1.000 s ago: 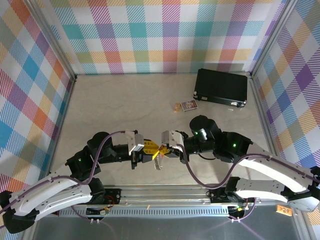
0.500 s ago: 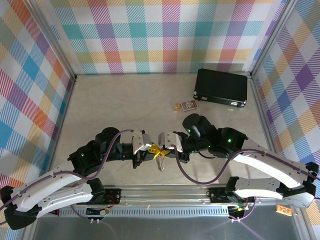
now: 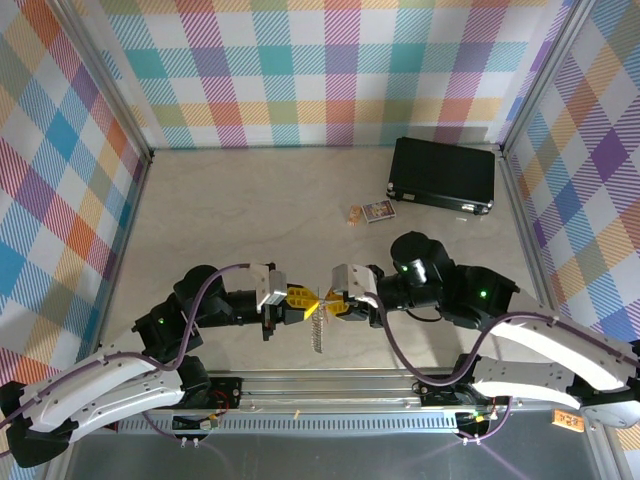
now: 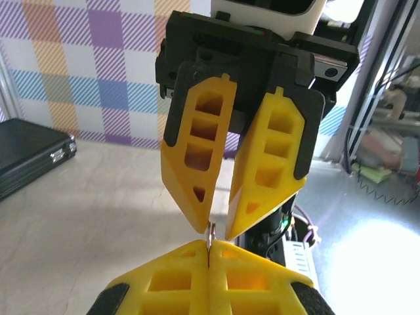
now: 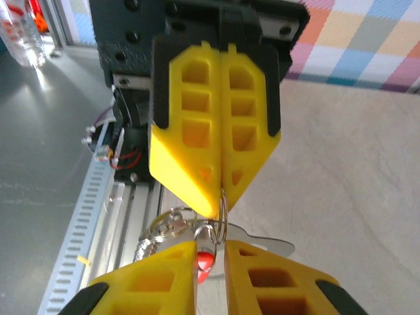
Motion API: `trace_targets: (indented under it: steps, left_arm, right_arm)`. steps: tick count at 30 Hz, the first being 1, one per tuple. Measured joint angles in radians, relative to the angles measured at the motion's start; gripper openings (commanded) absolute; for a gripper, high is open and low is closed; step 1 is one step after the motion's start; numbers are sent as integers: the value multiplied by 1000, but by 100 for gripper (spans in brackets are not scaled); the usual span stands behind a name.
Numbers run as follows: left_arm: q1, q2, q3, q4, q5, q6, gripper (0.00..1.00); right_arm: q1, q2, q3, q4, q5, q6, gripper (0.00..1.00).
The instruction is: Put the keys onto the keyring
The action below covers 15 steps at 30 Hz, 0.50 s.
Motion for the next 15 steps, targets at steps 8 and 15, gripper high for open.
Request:
trace_targets:
  steps: [8, 15]
  left_arm:
    - [0, 0, -20, 120, 38, -52, 0]
    - [0, -3, -35, 163, 47, -71, 0]
  right_arm:
    - [0, -14, -4, 48, -38, 30, 24]
    - [0, -14, -22, 69, -43, 41, 19]
